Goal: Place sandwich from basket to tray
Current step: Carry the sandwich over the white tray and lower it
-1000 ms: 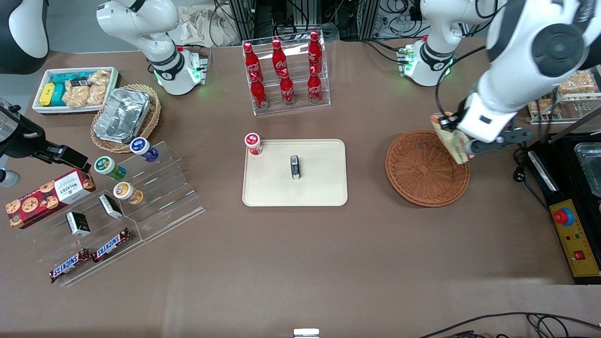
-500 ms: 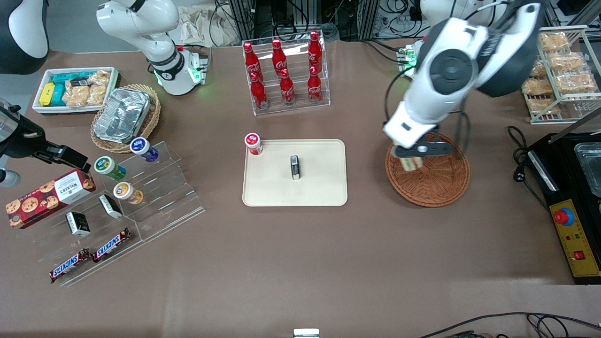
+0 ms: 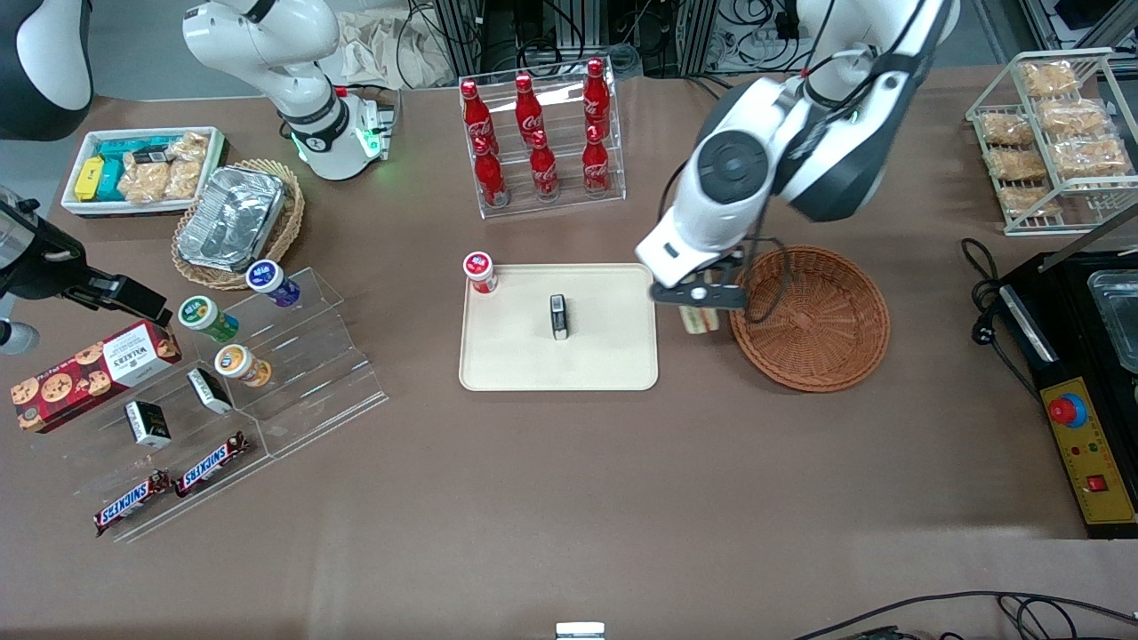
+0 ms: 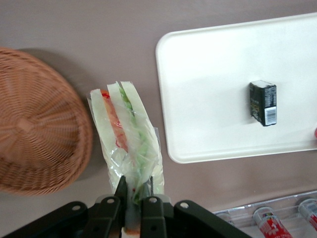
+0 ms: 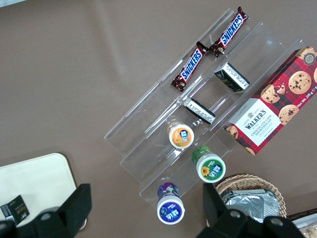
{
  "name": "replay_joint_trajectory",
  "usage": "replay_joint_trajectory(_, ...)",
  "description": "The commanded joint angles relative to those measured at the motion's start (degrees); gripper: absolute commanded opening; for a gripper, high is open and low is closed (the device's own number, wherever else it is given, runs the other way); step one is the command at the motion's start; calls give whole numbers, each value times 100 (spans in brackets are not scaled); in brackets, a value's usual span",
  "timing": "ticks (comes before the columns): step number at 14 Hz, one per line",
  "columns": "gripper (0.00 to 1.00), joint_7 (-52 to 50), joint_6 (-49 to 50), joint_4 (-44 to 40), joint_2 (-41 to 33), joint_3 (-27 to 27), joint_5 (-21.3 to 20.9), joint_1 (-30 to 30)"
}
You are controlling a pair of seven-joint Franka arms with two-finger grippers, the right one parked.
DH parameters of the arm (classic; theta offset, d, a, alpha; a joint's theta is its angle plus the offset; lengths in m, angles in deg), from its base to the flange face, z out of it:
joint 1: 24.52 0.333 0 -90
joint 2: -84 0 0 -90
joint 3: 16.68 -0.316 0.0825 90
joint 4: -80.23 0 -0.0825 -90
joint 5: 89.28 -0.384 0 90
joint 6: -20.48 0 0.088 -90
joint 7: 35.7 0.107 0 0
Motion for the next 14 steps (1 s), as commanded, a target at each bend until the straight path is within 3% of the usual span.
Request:
replay_joint_trajectory(1, 0, 6, -901, 606, 28, -32, -10, -197)
replay_joint_trajectory(11, 2, -11, -3250, 889, 1037, -23, -19, -479)
replay_joint_trajectory(12, 12, -11, -3356, 890, 1117, -23, -19, -479)
replay_joint_trajectory(13, 32, -20, -3366, 890, 1161, -23, -10, -479)
replay_joint_trajectory(14, 81, -20, -3366, 890, 1170, -23, -10, -470)
